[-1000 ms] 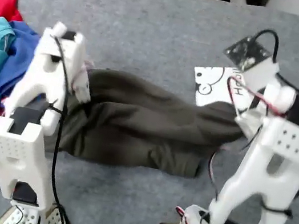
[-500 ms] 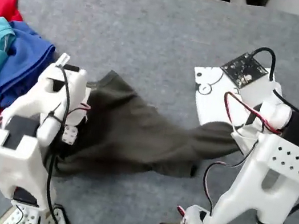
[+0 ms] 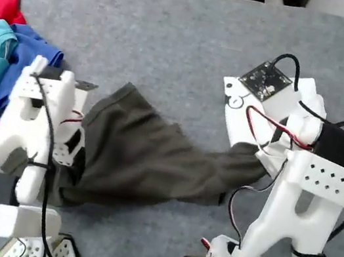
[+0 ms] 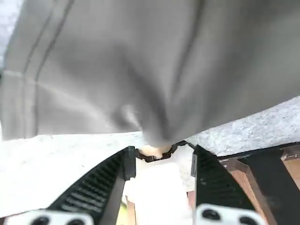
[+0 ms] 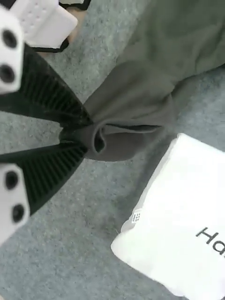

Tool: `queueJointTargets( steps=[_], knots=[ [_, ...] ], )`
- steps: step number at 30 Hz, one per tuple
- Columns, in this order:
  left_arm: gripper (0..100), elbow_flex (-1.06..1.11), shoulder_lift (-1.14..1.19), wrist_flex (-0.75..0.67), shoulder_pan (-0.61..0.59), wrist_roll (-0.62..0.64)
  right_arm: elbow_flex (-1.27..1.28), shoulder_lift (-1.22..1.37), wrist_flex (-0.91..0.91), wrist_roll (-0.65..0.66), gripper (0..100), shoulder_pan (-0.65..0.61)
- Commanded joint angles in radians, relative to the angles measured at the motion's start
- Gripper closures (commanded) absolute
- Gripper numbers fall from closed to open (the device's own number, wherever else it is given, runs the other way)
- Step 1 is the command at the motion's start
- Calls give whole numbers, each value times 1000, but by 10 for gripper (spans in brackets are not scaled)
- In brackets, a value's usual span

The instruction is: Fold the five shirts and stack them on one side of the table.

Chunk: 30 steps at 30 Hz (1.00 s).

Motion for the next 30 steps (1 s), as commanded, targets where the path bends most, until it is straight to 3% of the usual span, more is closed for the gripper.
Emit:
queueJointTargets(
  steps=[1,4,6,11,14,17,24,30],
  knots=[
    [791,-41,-57,17,-64,-69,-4,-25,-38,6,985,-9],
    [787,-209,-75,17,-88,-54,-4,-25,-55,6,985,-9],
    [787,-363,-69,9,-56,41,-4,-25,-58,8,985,-9],
    [786,-645,64,-127,107,437,-2,-24,-58,6,985,-11],
    [786,-776,236,-221,143,684,-2,-24,-58,6,985,-11],
    [786,-952,436,-253,166,850,-2,-24,-58,6,985,-11],
    [786,-1426,836,-163,277,1034,13,-24,-57,5,985,-9],
    [787,-1758,1128,-97,321,1102,56,-25,-58,5,985,-8]
  ],
)
